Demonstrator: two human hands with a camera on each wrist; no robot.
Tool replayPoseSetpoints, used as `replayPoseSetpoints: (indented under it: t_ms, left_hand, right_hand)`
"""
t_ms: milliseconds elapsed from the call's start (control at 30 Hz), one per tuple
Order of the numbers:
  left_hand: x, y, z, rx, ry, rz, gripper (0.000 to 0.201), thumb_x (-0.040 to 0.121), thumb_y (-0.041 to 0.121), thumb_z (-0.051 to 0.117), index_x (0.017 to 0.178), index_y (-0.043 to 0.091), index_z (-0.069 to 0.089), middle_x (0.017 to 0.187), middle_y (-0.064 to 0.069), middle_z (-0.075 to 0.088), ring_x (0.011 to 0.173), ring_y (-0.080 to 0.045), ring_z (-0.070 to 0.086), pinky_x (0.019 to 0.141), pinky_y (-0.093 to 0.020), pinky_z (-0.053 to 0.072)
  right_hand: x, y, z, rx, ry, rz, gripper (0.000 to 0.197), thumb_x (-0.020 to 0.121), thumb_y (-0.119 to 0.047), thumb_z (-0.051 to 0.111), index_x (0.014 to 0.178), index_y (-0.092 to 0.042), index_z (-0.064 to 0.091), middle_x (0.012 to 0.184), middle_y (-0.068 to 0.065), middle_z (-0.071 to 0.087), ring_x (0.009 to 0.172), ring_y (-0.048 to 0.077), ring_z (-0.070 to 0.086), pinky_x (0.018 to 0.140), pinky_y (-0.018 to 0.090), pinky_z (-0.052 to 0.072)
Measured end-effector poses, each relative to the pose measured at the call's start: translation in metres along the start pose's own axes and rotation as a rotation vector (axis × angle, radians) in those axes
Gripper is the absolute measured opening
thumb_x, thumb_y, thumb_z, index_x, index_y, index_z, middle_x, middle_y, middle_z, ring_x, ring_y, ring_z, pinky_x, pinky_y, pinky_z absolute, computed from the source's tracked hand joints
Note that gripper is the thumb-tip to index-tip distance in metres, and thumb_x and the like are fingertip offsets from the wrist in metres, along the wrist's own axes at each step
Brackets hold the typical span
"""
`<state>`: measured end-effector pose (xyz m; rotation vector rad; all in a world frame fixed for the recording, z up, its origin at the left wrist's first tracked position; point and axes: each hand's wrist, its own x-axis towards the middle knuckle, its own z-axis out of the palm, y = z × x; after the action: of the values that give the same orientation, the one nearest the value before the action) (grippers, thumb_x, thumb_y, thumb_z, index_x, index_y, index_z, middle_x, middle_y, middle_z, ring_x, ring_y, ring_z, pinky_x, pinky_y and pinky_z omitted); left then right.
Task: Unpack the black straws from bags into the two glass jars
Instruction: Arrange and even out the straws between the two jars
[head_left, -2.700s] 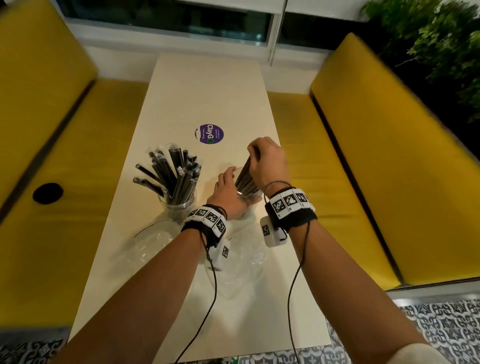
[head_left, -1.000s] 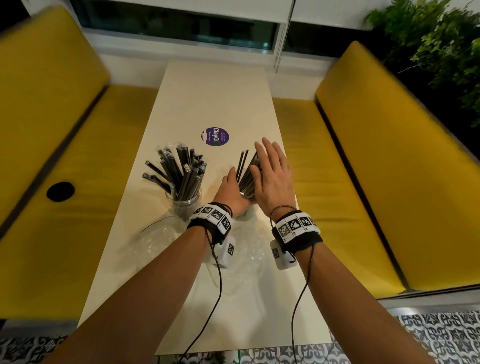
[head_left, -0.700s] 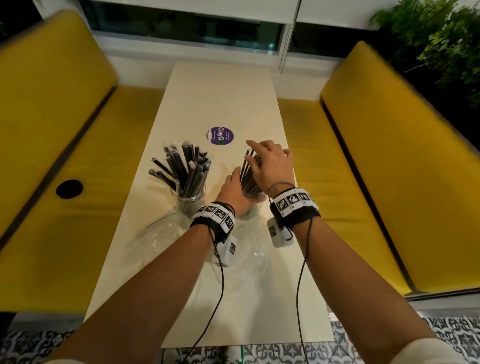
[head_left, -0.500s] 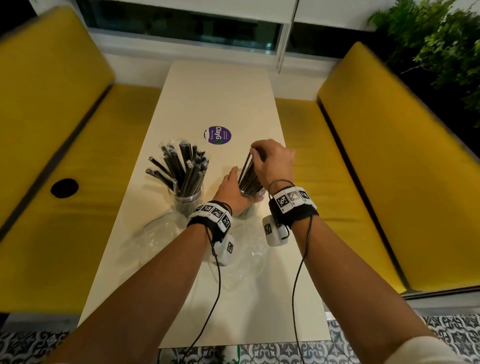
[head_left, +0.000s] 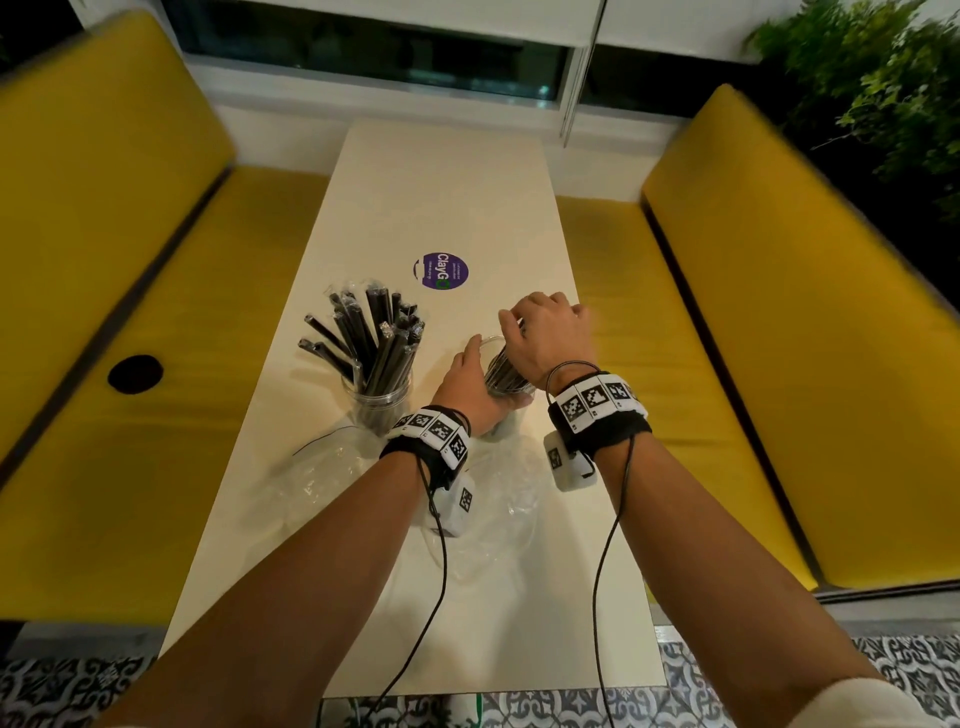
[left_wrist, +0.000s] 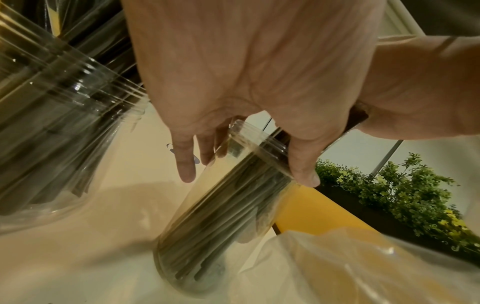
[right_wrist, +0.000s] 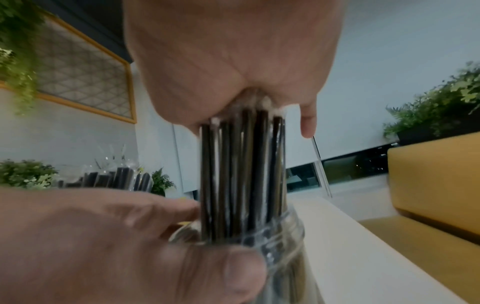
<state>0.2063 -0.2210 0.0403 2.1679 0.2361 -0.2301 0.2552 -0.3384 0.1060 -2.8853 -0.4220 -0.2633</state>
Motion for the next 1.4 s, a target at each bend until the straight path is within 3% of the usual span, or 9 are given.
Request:
replayPoseSetpoints:
  t_ms: [200, 433, 633, 833, 1033, 1133, 1233, 1333, 1400]
  left_hand:
    - [-0.001, 0.002, -0.001, 0.003, 0.01, -0.002, 0.125, 0.073, 0.047, 0.091, 0.167, 0.019, 0.013, 0.166, -0.012, 0.034, 0.151, -0.032, 0.039, 0.12, -0.049, 0.04]
    - [-0.01, 0.012, -0.006, 0.01, 0.021, -0.001, 0.135, 0.073, 0.048, 0.091, 0.168, 0.016, 0.001, 0.172, -0.012, 0.018, 0.157, -0.03, 0.027, 0.123, -0.046, 0.033]
    - [-0.047, 0.026, -0.031, 0.053, 0.061, 0.061, 0.097, 0.093, 0.034, 0.075, 0.167, 0.012, 0.016, 0.169, -0.011, 0.027, 0.153, -0.028, 0.036, 0.123, -0.042, 0.034]
    - [-0.087, 0.038, -0.109, -0.165, 0.519, 0.389, 0.02, 0.101, 0.007, 0.061, 0.117, 0.011, 0.073, 0.107, 0.004, 0.077, 0.092, -0.003, 0.072, 0.081, -0.014, 0.059]
    - [-0.067, -0.006, -0.182, -0.328, 0.915, 0.148, 0.039, 0.088, -0.013, 0.049, 0.116, 0.005, 0.07, 0.112, -0.006, 0.074, 0.09, -0.002, 0.064, 0.072, -0.006, 0.048]
    - [-0.048, -0.056, -0.19, -0.336, 0.718, -0.165, 0.052, 0.089, -0.013, 0.048, 0.136, 0.007, 0.058, 0.136, -0.01, 0.064, 0.123, -0.025, 0.061, 0.089, -0.024, 0.045]
    - [-0.036, -0.095, -0.181, -0.134, 0.206, -0.281, 0.08, 0.093, -0.005, 0.058, 0.164, 0.013, 0.026, 0.166, -0.013, 0.035, 0.15, -0.032, 0.04, 0.112, -0.037, 0.041]
    - [-0.03, -0.102, -0.171, 0.077, -0.114, -0.258, 0.119, 0.081, 0.023, 0.086, 0.168, 0.014, 0.005, 0.173, -0.009, 0.017, 0.157, -0.031, 0.027, 0.124, -0.045, 0.032]
    - [-0.026, -0.097, -0.165, 0.04, -0.089, -0.165, 0.118, 0.069, 0.033, 0.096, 0.162, 0.015, 0.025, 0.163, -0.006, 0.037, 0.146, -0.027, 0.041, 0.115, -0.039, 0.038]
  right_hand:
    - [-0.01, 0.008, 0.0, -0.04, -0.089, -0.137, 0.05, 0.096, -0.057, 0.05, 0.127, -0.021, 0.066, 0.136, -0.002, 0.064, 0.124, 0.026, 0.054, 0.104, 0.047, 0.038]
    - [-0.016, 0.01, 0.004, 0.139, 0.122, -0.146, 0.032, 0.106, -0.033, 0.045, 0.117, -0.016, 0.069, 0.119, 0.002, 0.07, 0.109, 0.027, 0.057, 0.095, 0.043, 0.047]
    - [-0.02, 0.006, -0.006, 0.251, 0.136, -0.095, 0.046, 0.108, -0.04, 0.033, 0.126, -0.017, 0.068, 0.129, 0.002, 0.07, 0.118, 0.029, 0.056, 0.099, 0.043, 0.041]
    - [-0.01, -0.036, -0.057, 0.546, 0.417, -0.113, 0.023, 0.097, -0.02, 0.052, 0.111, -0.017, 0.07, 0.111, -0.002, 0.069, 0.104, 0.022, 0.057, 0.089, 0.035, 0.044]
    - [-0.009, -0.096, -0.047, 0.605, 0.27, -0.209, 0.023, 0.089, -0.023, 0.062, 0.111, -0.023, 0.066, 0.106, -0.001, 0.066, 0.099, 0.024, 0.058, 0.088, 0.047, 0.05]
    - [-0.015, -0.117, -0.019, 0.331, -0.047, -0.203, 0.051, 0.085, -0.06, 0.065, 0.13, -0.037, 0.055, 0.129, 0.006, 0.053, 0.119, 0.031, 0.047, 0.1, 0.052, 0.046]
    - [-0.021, -0.136, 0.011, 0.244, -0.185, -0.18, 0.071, 0.074, -0.08, 0.064, 0.131, -0.041, 0.051, 0.137, 0.007, 0.041, 0.12, 0.033, 0.044, 0.096, 0.049, 0.047]
    - [-0.021, -0.149, 0.038, 0.401, -0.06, -0.144, 0.04, 0.086, -0.039, 0.077, 0.118, -0.02, 0.061, 0.132, 0.012, 0.04, 0.11, 0.034, 0.051, 0.093, 0.046, 0.055]
    - [-0.018, -0.153, 0.046, 0.504, 0.028, -0.101, 0.018, 0.092, -0.012, 0.07, 0.108, -0.007, 0.063, 0.128, 0.014, 0.041, 0.098, 0.031, 0.057, 0.091, 0.046, 0.058]
